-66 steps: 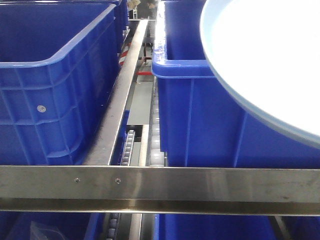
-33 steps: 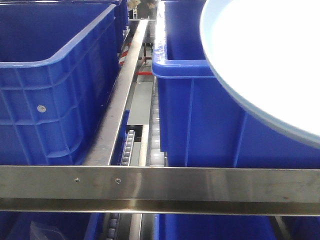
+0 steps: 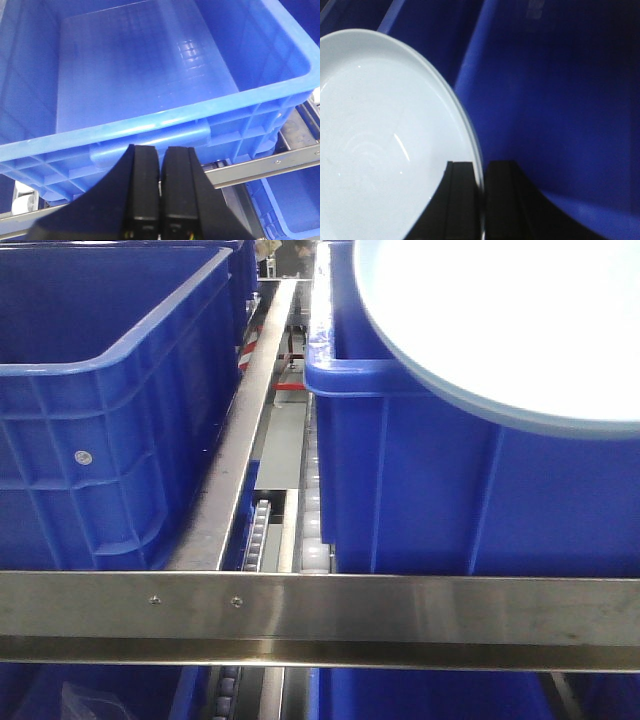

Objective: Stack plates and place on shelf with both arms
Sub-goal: 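Lower the stacked plates with the right gripper down into the blue bin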

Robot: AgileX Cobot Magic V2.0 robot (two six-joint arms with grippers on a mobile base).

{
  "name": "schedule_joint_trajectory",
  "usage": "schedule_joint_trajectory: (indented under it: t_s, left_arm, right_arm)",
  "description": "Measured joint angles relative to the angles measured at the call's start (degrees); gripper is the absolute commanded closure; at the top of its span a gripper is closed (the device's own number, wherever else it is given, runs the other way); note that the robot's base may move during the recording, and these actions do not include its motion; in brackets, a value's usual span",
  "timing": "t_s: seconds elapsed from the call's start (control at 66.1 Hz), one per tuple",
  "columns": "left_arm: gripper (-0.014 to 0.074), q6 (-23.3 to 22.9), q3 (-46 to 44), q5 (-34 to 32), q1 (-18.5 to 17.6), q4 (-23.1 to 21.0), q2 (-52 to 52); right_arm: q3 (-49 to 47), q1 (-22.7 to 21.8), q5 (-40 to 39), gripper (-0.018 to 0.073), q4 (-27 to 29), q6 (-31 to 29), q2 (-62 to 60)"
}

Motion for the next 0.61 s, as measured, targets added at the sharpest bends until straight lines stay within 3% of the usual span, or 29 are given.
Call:
schedule_joint_trajectory:
  t_s: [0.257, 0.606]
  left_arm:
    - [0.0513, 0.0, 0.0, 0.0, 0.0, 0.0, 0.0]
    - [0.0513, 0.0, 0.0, 0.0, 0.0, 0.0, 0.0]
  right_arm:
    - [-6.9, -1.7, -8.8, 0.0503, -0.4, 0.0, 11.9]
    - [-17.2, -10.8, -11.6, 0.0495, -0.4, 0.0, 25.7]
